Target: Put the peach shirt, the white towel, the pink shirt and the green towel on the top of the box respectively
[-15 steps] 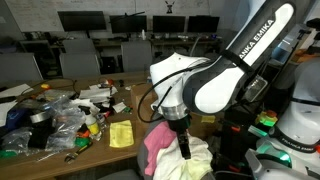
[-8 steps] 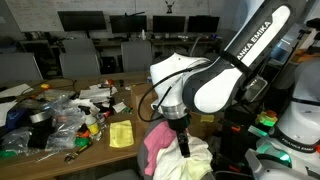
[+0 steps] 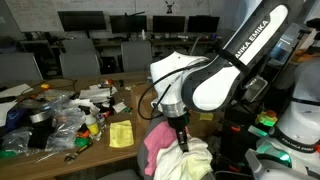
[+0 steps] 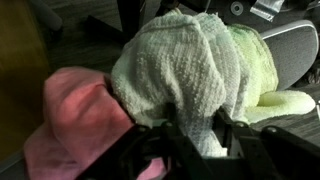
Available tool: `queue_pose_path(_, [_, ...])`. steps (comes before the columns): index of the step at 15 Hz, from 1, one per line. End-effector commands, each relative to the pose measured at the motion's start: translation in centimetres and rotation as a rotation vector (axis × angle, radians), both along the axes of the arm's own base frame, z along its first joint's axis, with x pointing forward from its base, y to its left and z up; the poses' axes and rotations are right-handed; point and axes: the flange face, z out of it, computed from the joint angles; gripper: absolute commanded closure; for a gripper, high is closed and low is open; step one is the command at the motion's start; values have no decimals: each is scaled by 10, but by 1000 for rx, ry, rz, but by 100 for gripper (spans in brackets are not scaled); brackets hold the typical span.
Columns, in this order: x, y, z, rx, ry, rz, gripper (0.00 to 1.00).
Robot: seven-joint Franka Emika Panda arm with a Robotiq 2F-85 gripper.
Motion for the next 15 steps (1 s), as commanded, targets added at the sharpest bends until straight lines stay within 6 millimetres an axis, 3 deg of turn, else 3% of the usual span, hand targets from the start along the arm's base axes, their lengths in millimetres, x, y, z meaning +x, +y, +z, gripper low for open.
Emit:
queue_pose_path(1, [1,-3,10,5,-38,7,91])
queue_pose_path(3, [-1,-3,19,6,-68,7,100])
queue_pose_path(11, [-9,-11,68,53,-219,-6,97])
queue_pose_path(15, [-3,-18,99,62,-284,-36,97])
